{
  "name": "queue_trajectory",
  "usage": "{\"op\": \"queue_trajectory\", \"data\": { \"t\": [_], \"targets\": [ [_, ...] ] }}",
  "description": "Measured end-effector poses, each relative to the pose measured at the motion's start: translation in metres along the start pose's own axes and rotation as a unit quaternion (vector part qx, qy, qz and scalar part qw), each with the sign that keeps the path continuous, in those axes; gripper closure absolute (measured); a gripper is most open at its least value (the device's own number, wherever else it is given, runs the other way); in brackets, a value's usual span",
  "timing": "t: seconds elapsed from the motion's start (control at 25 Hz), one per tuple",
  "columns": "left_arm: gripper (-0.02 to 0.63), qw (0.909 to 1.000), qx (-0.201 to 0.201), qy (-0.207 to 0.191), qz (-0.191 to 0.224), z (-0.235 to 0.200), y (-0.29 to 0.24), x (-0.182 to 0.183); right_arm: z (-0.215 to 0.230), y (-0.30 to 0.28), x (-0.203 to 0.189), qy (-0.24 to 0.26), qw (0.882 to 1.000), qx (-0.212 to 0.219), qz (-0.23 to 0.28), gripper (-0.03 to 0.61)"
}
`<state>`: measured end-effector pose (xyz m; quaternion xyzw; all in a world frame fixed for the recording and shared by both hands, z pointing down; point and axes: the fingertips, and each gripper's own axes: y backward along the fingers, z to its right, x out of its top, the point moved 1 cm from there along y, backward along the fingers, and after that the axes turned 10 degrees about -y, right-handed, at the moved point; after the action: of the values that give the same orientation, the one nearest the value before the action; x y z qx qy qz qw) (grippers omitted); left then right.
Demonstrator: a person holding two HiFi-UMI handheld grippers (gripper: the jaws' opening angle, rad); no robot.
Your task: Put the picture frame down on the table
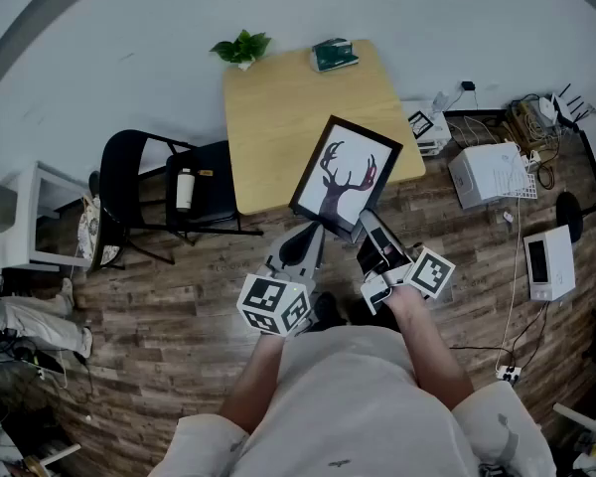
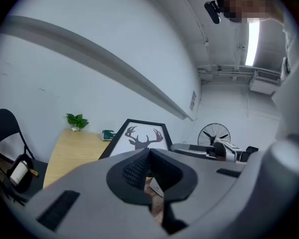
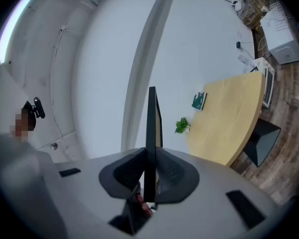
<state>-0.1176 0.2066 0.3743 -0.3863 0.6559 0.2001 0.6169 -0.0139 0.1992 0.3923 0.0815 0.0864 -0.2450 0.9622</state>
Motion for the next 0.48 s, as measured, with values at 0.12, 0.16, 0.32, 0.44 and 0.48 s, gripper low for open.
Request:
{"op": "queue_trajectory", "data": {
  "t": [0.12,0.16,0.32,0.44,0.48],
  "targets": [
    [0.606,1.0,0.0,0.001,0.0,0.003,0.0,0.002,-0.003,0.001,-0.001,0.0,1.0,0.0,-0.004,0.512],
    [0.606,1.0,0.001,0.002,0.0,0.003,0.001,0.002,-0.004,0.001,-0.001,0.0,1.0,0.0,-0.004,0.512],
    [0.606,1.0,0.002,0.002,0.001,0.002,0.006,0.002,-0.005,0.003,-0.004,0.001,1.0,0.001,-0.002,0.512],
    [0.606,1.0,0.004,0.001,0.003,0.001,0.012,0.001,-0.006,0.003,-0.011,0.004,1.0,0.003,-0.021,0.512],
    [0.606,1.0,0.004,0.0,0.004,0.001,0.013,0.002,-0.006,0.003,-0.014,0.004,1.0,0.003,-0.027,0.512]
  ]
}}
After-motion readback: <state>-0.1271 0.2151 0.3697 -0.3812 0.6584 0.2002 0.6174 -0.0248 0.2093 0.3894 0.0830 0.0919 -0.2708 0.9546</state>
